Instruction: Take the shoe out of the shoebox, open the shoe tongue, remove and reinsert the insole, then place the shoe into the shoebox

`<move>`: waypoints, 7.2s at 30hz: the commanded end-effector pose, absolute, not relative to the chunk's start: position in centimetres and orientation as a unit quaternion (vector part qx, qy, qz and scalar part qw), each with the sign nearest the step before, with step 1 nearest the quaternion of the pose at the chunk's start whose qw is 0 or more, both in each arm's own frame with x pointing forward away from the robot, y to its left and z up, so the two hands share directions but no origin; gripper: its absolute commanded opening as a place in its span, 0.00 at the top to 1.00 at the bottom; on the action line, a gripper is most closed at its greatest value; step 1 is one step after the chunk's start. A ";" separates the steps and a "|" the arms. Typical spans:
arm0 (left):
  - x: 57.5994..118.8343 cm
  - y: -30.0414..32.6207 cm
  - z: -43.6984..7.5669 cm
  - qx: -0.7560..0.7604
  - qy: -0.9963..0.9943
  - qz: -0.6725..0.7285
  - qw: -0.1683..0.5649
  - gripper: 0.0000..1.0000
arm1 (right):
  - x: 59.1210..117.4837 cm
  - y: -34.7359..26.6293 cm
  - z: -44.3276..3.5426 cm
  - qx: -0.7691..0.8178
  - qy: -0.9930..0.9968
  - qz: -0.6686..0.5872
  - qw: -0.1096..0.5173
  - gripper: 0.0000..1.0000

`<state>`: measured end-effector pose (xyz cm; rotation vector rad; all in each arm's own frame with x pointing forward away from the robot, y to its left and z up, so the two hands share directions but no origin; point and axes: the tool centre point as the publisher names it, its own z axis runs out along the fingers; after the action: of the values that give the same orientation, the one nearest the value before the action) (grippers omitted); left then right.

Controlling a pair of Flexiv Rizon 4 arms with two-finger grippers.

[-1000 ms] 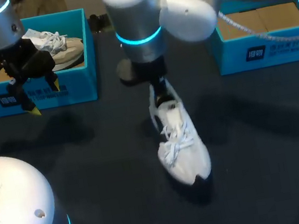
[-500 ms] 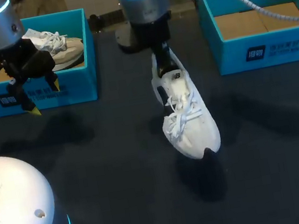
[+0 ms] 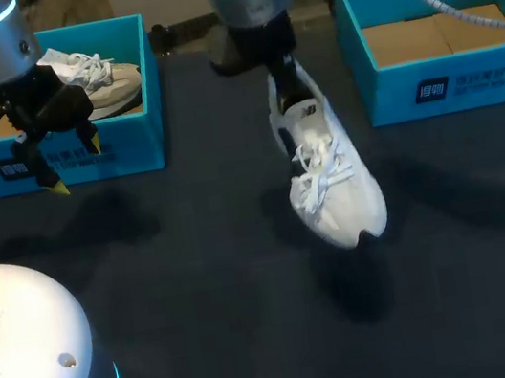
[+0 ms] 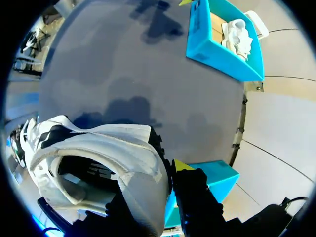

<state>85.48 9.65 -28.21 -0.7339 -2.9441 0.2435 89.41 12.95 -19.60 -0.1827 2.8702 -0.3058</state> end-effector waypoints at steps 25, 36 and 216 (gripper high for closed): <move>85.4 9.7 -28.2 -0.241 -0.966 0.080 0.048 0.00 | 107.1 -4.7 -9.4 -0.077 0.974 -0.163 0.140 1.00; 85.4 9.7 -28.2 -0.241 -0.966 0.080 0.048 0.00 | 108.0 -5.7 -9.3 -0.059 0.976 -0.159 0.138 1.00; 85.4 9.7 -28.2 -0.241 -0.966 0.080 0.048 0.00 | 102.3 -33.6 -25.7 0.749 0.650 -0.081 0.101 1.00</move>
<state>85.48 9.65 -28.21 -0.7339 -2.9441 0.2436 102.20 -33.47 -25.65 2.2091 1.9193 -0.2454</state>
